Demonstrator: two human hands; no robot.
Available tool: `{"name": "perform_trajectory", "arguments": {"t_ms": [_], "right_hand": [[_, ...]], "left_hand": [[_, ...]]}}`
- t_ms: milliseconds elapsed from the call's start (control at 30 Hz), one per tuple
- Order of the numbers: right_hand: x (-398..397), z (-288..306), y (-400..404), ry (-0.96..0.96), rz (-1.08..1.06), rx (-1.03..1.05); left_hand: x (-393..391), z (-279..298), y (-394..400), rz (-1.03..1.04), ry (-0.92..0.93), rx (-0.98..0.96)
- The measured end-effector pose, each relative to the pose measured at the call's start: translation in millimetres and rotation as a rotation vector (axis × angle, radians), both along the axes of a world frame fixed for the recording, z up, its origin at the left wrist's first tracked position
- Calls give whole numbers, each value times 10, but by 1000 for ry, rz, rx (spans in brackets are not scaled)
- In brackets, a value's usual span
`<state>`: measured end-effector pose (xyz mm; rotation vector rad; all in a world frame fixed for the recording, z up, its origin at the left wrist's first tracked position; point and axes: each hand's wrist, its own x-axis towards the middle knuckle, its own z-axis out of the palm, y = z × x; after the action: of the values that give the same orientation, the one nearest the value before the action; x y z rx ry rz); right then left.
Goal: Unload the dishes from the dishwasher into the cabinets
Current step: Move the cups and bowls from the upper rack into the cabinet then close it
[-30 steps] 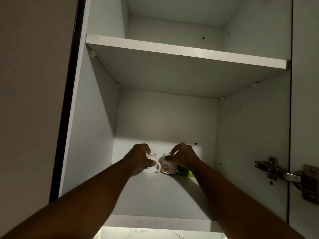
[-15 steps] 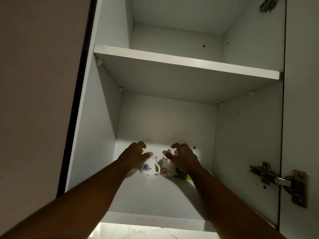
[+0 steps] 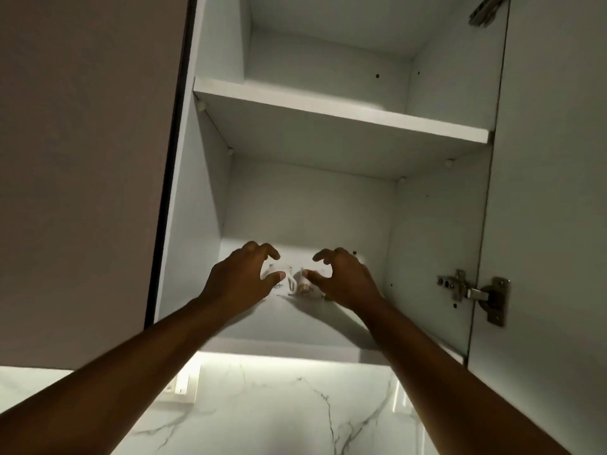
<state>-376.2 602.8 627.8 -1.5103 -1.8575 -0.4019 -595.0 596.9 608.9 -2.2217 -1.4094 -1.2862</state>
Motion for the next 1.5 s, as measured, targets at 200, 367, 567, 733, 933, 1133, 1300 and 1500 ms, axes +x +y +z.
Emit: {"name": "perform_trajectory", "arguments": {"t_ms": [200,367,567,733,933,1133,1300,1500], "right_hand": [[13,-187,-658,158,24,59],[-8,-603,-1362,301,47,176],[-30,-1291,-2358,326,-106,286],[112,-2237,-3600,420,-311,135],[524,-3188,-5038,573,-608,-29],[1030,-3826,-6647,673,-833,-175],[1219,-4228,-7833,728,-940,-332],[1373,-4667,-8847,806,-1050,-530]], "left_hand": [[60,-169,-474,-166,89,-126],[123,-447,-1002,-316,175,52],[313,-1012,-1628,-446,241,163],[735,-1865,-2229,-686,337,8],[1155,-2502,-3195,-903,458,-181],[1738,-3083,-4373,-1024,541,-323],[2275,-3709,-5398,-1062,719,-479],[2638,-4380,-5990,-994,853,-640]]}}
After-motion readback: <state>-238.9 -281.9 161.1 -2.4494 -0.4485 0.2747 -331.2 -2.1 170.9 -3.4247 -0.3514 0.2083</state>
